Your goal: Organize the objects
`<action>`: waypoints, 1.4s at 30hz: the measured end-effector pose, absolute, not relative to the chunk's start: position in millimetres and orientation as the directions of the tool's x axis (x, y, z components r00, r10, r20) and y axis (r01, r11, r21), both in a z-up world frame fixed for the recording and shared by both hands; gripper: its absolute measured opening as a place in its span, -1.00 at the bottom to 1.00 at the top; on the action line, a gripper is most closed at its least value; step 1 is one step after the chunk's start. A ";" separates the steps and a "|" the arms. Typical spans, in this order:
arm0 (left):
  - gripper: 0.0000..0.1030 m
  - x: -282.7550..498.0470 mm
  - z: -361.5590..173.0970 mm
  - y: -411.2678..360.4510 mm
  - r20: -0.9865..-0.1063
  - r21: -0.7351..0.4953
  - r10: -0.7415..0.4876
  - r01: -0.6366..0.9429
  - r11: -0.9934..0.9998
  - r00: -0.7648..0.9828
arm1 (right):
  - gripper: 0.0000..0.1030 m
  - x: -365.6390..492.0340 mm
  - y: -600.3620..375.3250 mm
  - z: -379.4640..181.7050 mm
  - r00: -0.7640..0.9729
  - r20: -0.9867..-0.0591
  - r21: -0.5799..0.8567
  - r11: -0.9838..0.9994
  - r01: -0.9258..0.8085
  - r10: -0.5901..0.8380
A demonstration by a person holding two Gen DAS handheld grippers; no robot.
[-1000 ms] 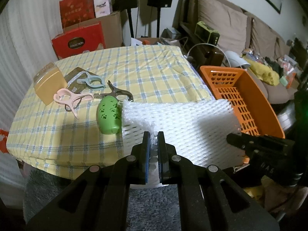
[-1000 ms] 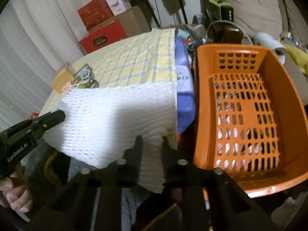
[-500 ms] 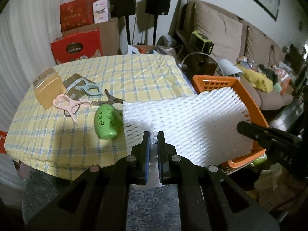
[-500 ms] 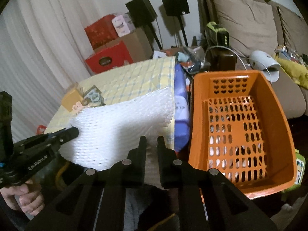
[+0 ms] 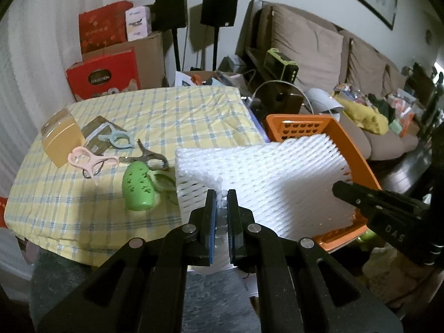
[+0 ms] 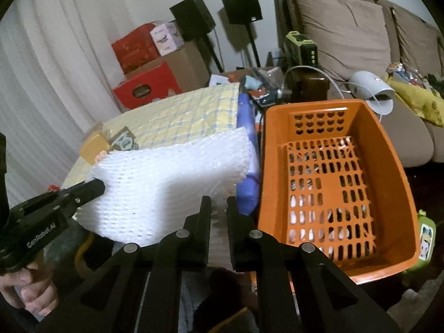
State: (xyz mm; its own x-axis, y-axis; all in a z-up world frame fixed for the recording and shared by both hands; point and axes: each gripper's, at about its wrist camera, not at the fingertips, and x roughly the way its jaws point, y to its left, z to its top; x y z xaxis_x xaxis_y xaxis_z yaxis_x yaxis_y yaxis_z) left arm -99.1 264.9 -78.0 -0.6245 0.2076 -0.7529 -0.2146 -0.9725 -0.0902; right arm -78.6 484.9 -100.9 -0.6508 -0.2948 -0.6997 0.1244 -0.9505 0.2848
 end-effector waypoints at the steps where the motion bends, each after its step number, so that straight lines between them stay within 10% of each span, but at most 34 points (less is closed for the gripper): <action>1: -0.87 -98.8 -76.8 268.3 -0.751 -0.095 0.216 -0.221 -0.971 -0.624 | -0.82 -77.5 486.6 -98.8 -0.660 -0.701 0.264 -0.958 0.111 -0.269; 42: -0.87 -96.8 -62.3 317.2 -0.733 -0.034 0.208 -0.270 -0.962 -0.648 | -0.82 -54.3 522.0 -53.4 -0.746 -0.662 0.140 -0.990 -0.021 -0.078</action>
